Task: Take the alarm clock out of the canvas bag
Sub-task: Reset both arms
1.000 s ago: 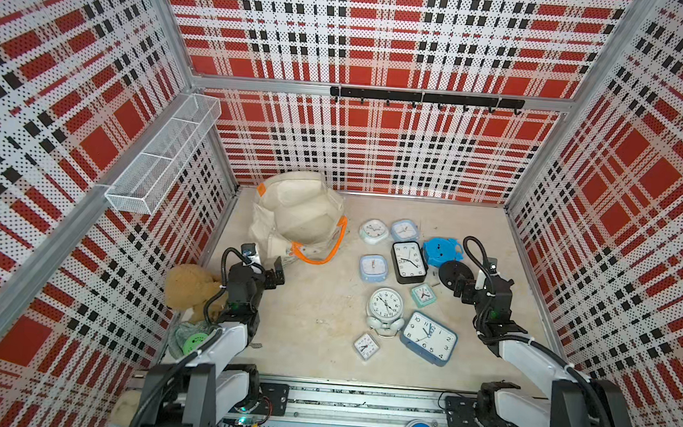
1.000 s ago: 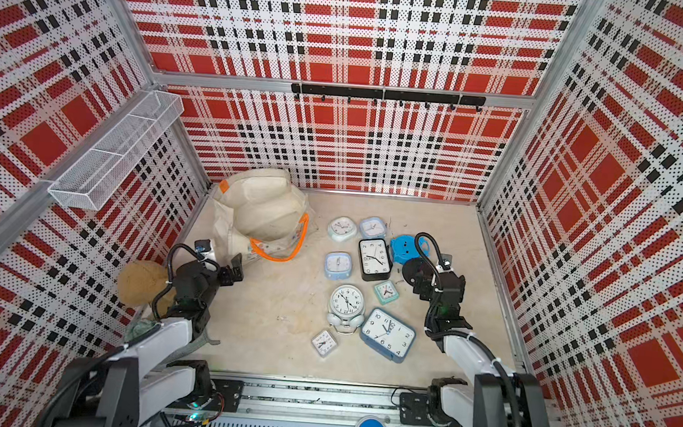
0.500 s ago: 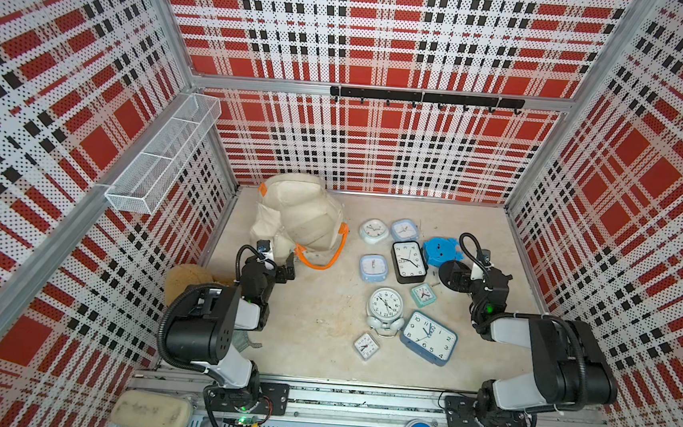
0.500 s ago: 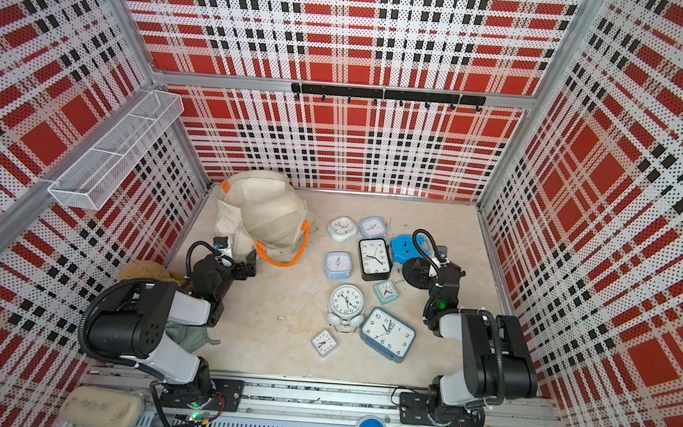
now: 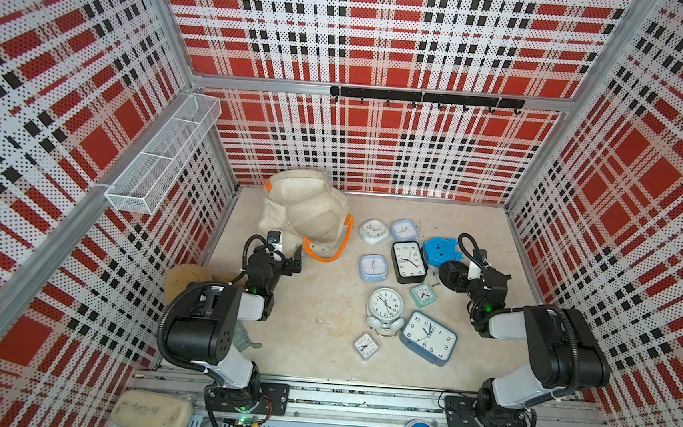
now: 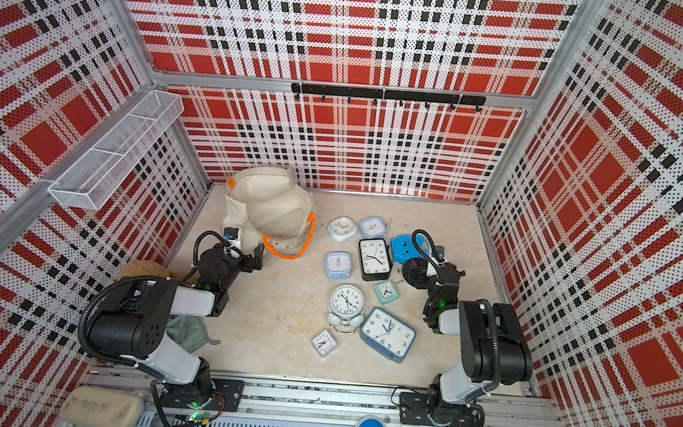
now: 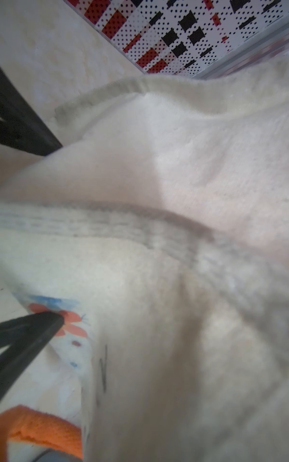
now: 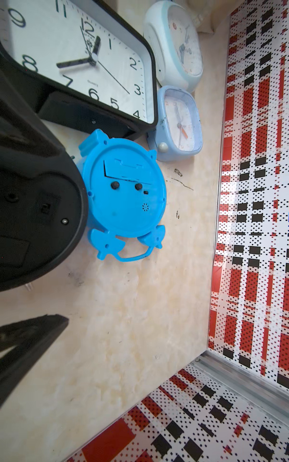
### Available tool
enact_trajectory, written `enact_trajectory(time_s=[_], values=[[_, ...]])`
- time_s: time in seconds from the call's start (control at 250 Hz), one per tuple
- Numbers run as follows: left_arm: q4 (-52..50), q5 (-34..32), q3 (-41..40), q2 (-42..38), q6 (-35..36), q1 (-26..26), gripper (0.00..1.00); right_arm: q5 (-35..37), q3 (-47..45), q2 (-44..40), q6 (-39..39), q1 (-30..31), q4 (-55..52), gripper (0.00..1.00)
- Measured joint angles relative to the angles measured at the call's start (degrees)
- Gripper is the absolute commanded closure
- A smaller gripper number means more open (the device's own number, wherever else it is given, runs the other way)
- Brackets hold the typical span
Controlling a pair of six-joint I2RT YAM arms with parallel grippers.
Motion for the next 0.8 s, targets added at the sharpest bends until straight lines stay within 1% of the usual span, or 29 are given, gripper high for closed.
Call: enact_trajectory(time_s=[0.8], values=[[-0.1,0.0,0.0,0.0,0.2,0.0,0.01,0.2,0.3,0.2,0.2,0.0,-0.4,0.0]])
